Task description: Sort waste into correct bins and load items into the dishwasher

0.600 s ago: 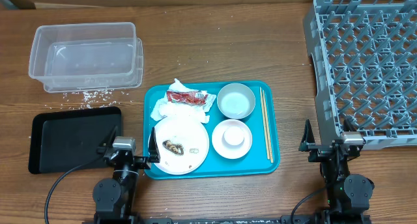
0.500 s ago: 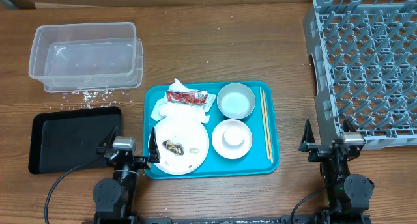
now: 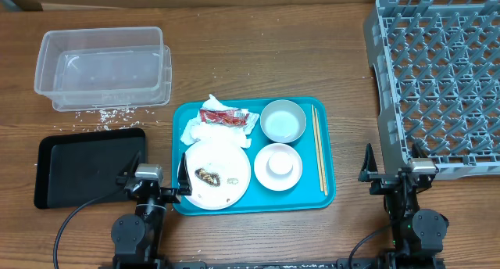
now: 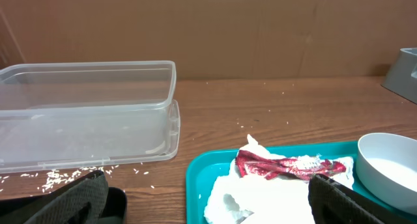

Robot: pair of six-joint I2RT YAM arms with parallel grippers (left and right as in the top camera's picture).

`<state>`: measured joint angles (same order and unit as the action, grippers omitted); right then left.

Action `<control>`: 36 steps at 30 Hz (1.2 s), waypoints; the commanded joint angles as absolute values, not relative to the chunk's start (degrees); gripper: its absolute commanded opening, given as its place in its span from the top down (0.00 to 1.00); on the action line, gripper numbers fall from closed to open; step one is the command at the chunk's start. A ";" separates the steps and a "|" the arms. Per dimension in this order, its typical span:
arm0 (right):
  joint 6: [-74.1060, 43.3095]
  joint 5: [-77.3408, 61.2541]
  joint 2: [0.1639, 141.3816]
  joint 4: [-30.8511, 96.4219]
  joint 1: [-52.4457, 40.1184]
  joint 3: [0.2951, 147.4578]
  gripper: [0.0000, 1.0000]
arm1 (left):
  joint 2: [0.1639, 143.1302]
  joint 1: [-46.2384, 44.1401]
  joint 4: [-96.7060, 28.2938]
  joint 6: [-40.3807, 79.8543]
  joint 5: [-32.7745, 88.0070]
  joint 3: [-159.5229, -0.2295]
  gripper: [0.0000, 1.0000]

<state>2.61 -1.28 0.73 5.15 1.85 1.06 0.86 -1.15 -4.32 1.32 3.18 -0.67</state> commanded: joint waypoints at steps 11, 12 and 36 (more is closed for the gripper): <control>2.83 -1.54 0.16 4.80 1.89 0.47 0.00 | 0.25 -1.32 -4.27 1.87 2.55 -0.27 0.00; 2.83 -1.54 0.16 4.80 1.89 0.47 0.00 | 0.25 -1.32 -4.27 1.87 2.55 -0.27 0.00; -4.80 -14.55 0.16 1.02 1.89 0.47 0.00 | 0.25 -1.32 -4.27 1.87 2.55 -0.27 0.00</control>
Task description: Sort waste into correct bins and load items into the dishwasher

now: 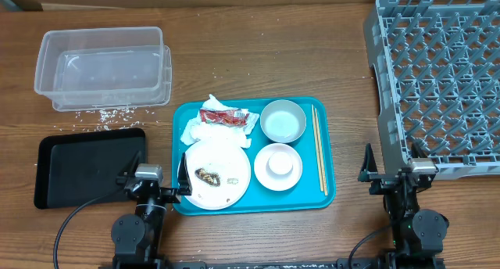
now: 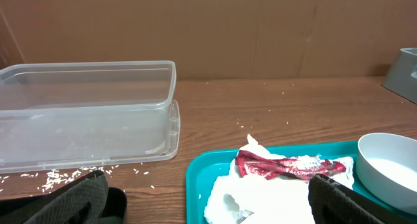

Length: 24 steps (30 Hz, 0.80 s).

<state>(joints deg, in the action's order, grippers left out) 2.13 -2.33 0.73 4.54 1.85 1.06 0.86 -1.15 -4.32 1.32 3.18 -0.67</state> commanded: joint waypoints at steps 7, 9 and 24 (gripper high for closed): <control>-32.08 -42.74 0.16 -16.97 1.89 0.47 0.00 | 0.25 -1.32 -4.27 1.87 2.55 -0.27 0.00; -34.39 -42.28 0.16 -22.28 1.89 0.47 0.00 | 0.25 -1.32 -4.27 1.87 2.55 -0.27 0.00; -51.22 -38.96 0.19 -33.56 1.91 6.44 0.00 | 0.25 -1.32 -4.27 1.87 2.55 -0.27 0.00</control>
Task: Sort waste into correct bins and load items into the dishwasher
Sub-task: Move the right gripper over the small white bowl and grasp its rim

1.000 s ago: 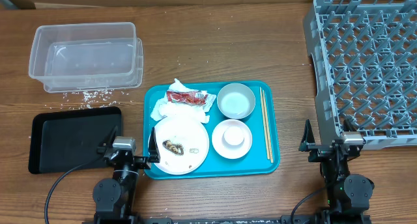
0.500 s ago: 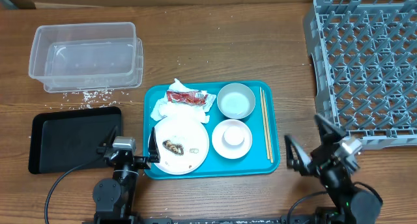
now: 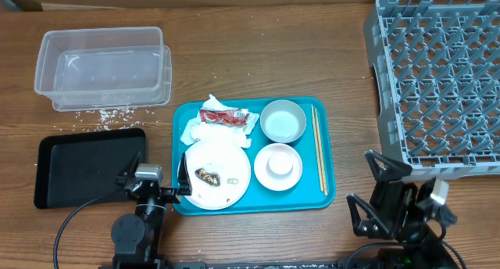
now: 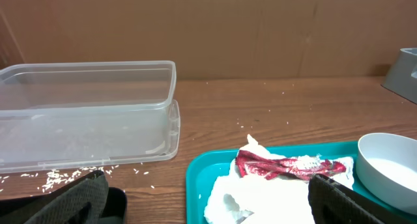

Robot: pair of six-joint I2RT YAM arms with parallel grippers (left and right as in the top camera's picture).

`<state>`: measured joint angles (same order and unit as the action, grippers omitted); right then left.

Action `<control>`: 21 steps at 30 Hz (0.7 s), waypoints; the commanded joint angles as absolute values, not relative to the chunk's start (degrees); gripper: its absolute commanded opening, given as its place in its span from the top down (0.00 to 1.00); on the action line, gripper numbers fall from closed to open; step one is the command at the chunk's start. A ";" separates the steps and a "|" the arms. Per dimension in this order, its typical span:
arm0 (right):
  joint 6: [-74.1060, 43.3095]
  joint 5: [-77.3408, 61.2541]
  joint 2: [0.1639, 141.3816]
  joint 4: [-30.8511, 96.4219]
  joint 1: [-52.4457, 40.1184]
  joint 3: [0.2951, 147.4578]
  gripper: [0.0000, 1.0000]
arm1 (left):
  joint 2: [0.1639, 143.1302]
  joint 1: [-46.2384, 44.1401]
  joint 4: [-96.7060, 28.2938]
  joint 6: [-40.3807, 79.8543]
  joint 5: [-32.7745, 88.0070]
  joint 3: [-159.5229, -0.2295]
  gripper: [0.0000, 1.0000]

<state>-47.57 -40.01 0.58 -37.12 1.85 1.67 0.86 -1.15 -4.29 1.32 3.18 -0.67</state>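
Observation:
A teal tray [image 3: 332, 183] in the middle of the table holds a white plate [image 3: 223, 156] with food scraps [image 3: 209, 176], a large bowl [image 3: 282, 120], a small bowl [image 3: 278, 165], chopsticks [image 3: 319, 148], a crumpled napkin [image 3: 191, 128] and a red wrapper [image 3: 224, 116]. My left gripper [image 3: 156, 166] stands open at the tray's near left corner. In the left wrist view, the left gripper [image 4: 208, 204] faces the napkin [image 4: 260, 191] and wrapper [image 4: 287, 165]. My right gripper [image 3: 366, 189] is open and empty, right of the tray and angled towards it.
A grey dish rack [image 3: 437, 81] fills the right side. At the far left stands a clear plastic bin [image 3: 101, 66] with spilled rice grains [image 3: 109, 112] in front of it. A black tray [image 3: 86, 163] lies at the near left.
My right gripper has turned from pointing straight at the rack's front edge to lying angled leftward near the tray's right edge, fingers spread. The left gripper and all objects are unchanged.
At both earlier moments the two grippers stood open at the table's near edge, left by the tray's corner and right below the rack, with nothing moved. Now only the right gripper has shifted and turned towards the tray.

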 commanded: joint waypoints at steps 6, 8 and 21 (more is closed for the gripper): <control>-40.91 -38.48 5.89 -3.75 1.91 25.23 0.00 | 0.25 -1.32 -4.27 1.87 2.55 -0.27 0.00; -37.26 -39.03 10.26 4.69 1.89 32.36 0.00 | 0.25 -1.32 -4.27 1.87 2.55 -0.27 0.00; -14.72 -27.92 49.58 62.39 -0.23 73.12 0.00 | 0.25 -1.32 -4.27 1.87 2.55 -0.27 0.00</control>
